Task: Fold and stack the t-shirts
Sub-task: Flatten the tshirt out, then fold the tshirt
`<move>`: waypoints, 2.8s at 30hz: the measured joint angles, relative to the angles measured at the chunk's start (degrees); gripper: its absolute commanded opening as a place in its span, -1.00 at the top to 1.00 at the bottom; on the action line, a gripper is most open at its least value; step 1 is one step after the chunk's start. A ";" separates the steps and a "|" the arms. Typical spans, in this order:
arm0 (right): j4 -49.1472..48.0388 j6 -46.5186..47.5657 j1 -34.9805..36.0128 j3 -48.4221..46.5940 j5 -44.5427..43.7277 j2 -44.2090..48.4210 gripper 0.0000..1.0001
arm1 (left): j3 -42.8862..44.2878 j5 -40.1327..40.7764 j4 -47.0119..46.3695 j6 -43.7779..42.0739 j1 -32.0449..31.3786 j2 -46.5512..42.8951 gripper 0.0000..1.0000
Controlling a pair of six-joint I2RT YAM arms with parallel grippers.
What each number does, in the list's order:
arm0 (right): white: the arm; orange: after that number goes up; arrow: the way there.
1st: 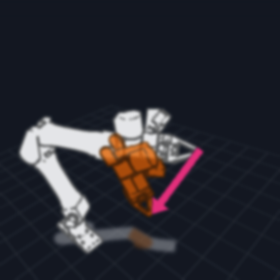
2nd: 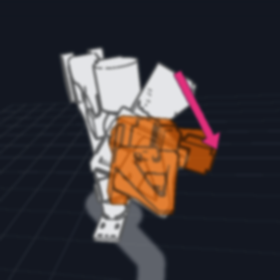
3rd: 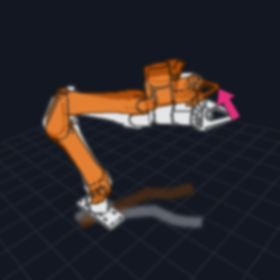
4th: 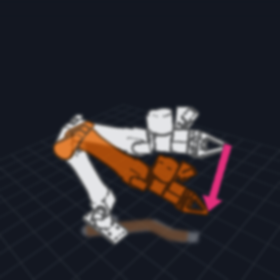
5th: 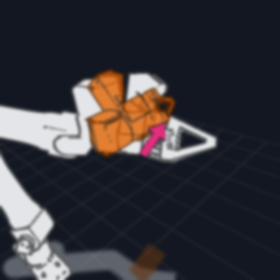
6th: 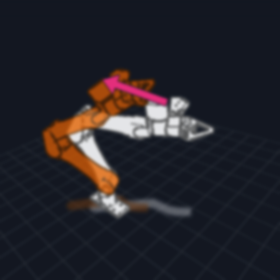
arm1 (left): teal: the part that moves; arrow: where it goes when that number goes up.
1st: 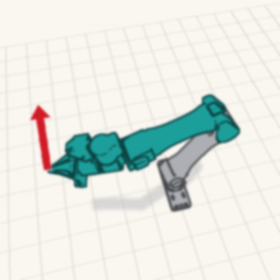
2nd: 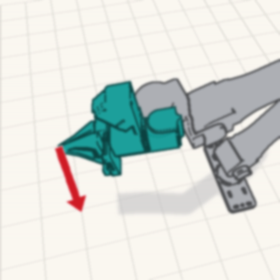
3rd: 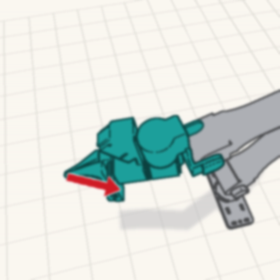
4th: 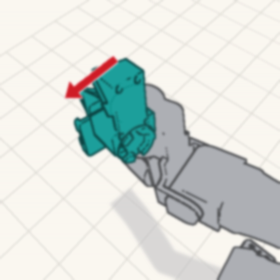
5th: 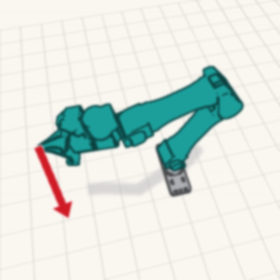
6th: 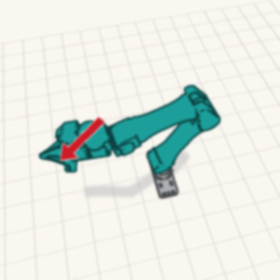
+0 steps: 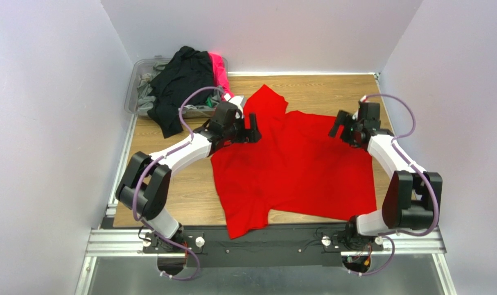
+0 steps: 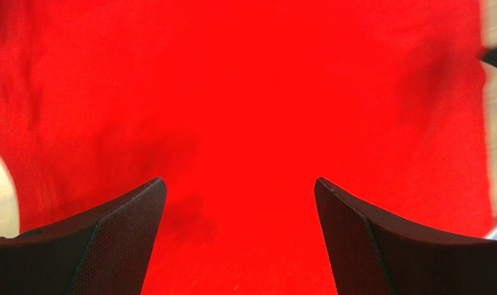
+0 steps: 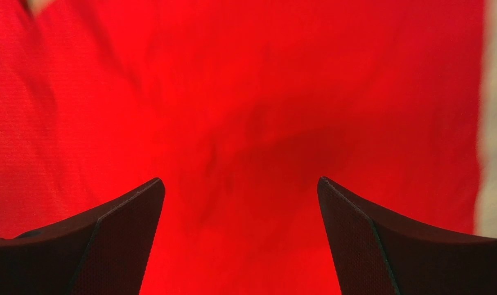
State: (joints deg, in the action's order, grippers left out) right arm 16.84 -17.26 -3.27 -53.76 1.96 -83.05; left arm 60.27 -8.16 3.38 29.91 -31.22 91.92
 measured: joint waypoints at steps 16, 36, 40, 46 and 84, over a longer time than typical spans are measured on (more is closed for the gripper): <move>3.17 -6.03 0.00 5.53 3.67 -4.24 -1.00 | -4.31 1.99 -2.51 0.66 0.37 6.43 -0.97; 3.21 -7.93 0.00 -11.45 1.29 -21.18 -1.00 | 19.98 0.44 -0.94 -5.57 5.60 27.21 -0.97; 3.34 -8.24 0.00 -16.09 1.16 -24.83 -1.00 | 25.33 0.15 1.95 -6.82 6.40 30.18 -0.97; 3.74 -8.50 0.00 -22.45 1.16 -29.53 -1.00 | 34.56 -0.09 5.53 -8.48 7.13 35.74 -0.97; 13.99 -10.75 0.07 -2.05 -8.76 1.40 -1.00 | -22.16 14.03 13.27 14.75 -18.69 -23.76 -0.97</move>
State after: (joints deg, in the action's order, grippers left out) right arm 30.83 -28.01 -3.20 -55.81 -6.81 -81.65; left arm 38.11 5.87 16.64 44.66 -49.91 68.16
